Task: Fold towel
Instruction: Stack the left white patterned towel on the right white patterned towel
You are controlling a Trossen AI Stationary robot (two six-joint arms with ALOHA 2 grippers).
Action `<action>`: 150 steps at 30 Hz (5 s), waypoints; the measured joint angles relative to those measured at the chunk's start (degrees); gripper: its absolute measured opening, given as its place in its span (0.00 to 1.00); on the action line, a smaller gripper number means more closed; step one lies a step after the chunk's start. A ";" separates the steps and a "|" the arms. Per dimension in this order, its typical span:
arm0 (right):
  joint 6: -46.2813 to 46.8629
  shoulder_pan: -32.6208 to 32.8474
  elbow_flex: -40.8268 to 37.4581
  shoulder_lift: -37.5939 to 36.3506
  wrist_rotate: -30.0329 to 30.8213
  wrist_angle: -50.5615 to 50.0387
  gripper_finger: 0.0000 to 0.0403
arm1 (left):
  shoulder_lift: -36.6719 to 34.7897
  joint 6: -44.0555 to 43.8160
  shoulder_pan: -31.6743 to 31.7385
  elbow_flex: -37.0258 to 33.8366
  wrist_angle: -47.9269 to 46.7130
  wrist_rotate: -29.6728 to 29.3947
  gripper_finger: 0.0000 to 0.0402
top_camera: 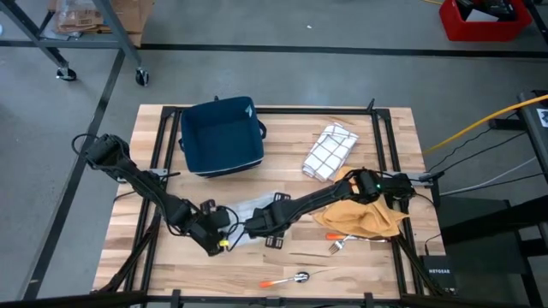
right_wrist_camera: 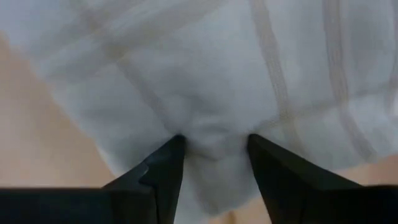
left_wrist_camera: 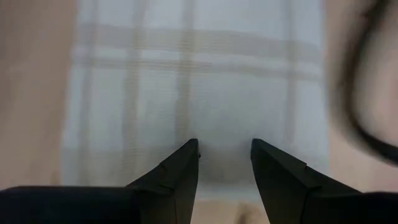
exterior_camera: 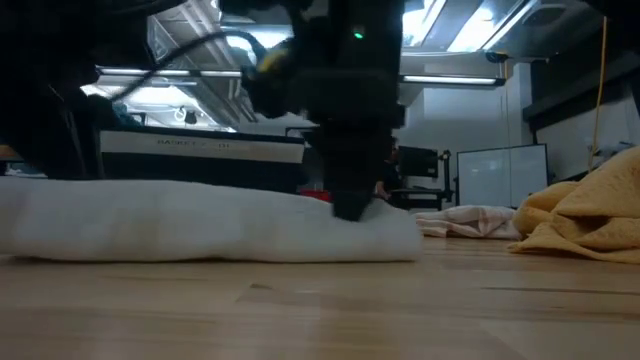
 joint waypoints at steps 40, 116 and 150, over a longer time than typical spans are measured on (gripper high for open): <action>29.11 8.99 -0.43 -20.33 10.12 -15.06 0.46 | -20.09 19.18 10.89 -2.50 15.86 6.97 0.35; 61.97 15.93 -63.77 -36.19 21.75 72.36 0.46 | -18.44 4.00 18.02 -2.66 2.85 4.65 0.35; 77.90 10.78 -63.54 -25.78 19.65 79.58 0.46 | 2.36 3.66 27.34 -2.70 18.31 16.28 0.35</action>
